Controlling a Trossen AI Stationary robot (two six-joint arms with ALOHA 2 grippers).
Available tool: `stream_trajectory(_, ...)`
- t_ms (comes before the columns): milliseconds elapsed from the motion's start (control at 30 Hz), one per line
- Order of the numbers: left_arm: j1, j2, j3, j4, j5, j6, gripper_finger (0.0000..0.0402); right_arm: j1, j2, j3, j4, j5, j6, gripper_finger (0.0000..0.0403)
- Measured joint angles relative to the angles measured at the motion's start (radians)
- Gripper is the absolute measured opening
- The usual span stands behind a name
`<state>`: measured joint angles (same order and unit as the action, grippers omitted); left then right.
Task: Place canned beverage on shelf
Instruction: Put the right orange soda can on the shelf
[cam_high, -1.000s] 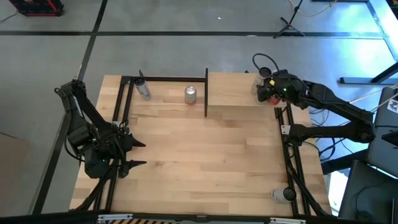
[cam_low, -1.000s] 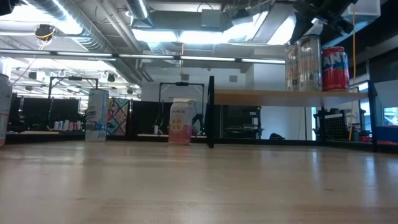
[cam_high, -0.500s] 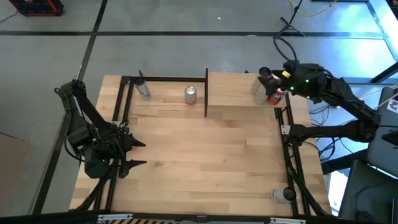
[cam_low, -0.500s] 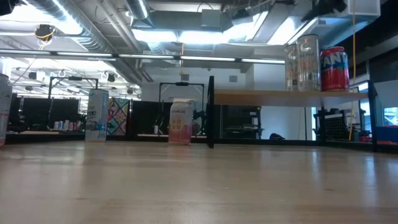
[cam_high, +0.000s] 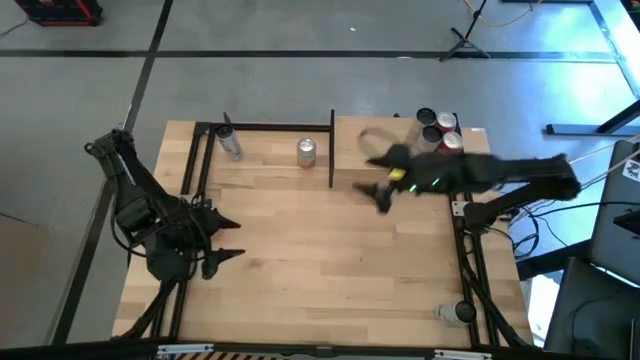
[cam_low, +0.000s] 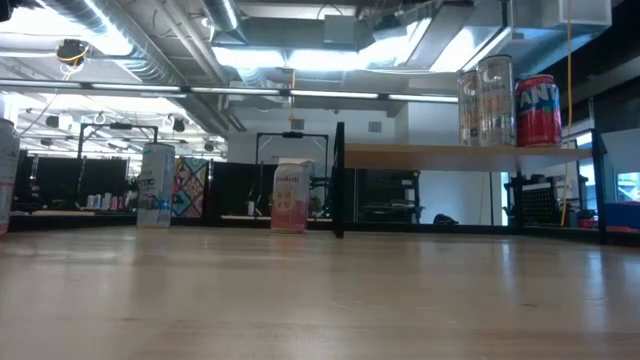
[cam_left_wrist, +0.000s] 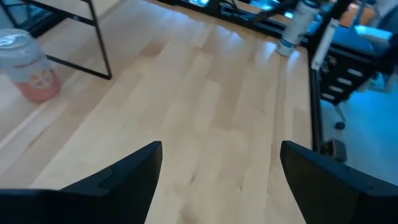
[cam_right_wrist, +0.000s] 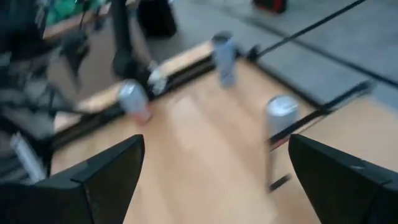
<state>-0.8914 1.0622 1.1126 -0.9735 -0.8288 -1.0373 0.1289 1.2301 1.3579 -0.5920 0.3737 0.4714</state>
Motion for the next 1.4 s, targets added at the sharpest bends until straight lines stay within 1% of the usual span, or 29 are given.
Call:
stream_trajectory(133,0.071,0.0,0.0,0.003,0.001,0.001,0.0316,0.097,0.09,0.0,0.05,-0.001,0.022,0.0385)
stream_trajectory(267,0.154,0.0,0.0,0.023,0.03,0.041,0.0316,0.156,0.143,0.0,0.058,-0.002,0.03,0.0385)
stream_trajectory(433,0.275,0.0,0.0,0.12,0.077,0.16,0.0316,0.175,0.134,-0.001,0.06,-0.001,0.013,0.0385)
stream_trajectory(533,0.371,0.006,0.0,0.177,0.112,0.229,0.0316,0.173,0.117,-0.001,0.055,-0.032,-0.028,0.0385)
stream_trajectory(667,0.507,0.036,0.0,0.229,0.224,0.299,0.0316,0.173,0.092,-0.001,0.028,-0.059,-0.084,0.0385)
stream_trajectory(867,0.698,0.105,0.0,0.282,0.433,0.313,0.0316,0.172,0.04,-0.001,0.004,-0.098,-0.216,0.0385)
stream_trajectory(1000,0.81,0.146,0.0,0.324,0.552,0.354,0.0316,0.172,-0.002,-0.001,-0.033,-0.103,-0.256,0.0385)
stream_trajectory(1167,0.941,0.164,0.0,0.343,0.649,0.416,0.0316,0.172,-0.047,-0.001,-0.101,-0.052,-0.266,0.0385)
stream_trajectory(1267,1.02,0.163,0.0,0.344,0.664,0.484,0.0316,0.172,-0.058,-0.001,-0.142,-0.024,-0.255,0.0385)
stream_trajectory(1400,1.132,0.175,0.0,0.367,0.695,0.603,0.0316,0.172,-0.058,-0.001,-0.183,0.003,-0.188,0.0386)
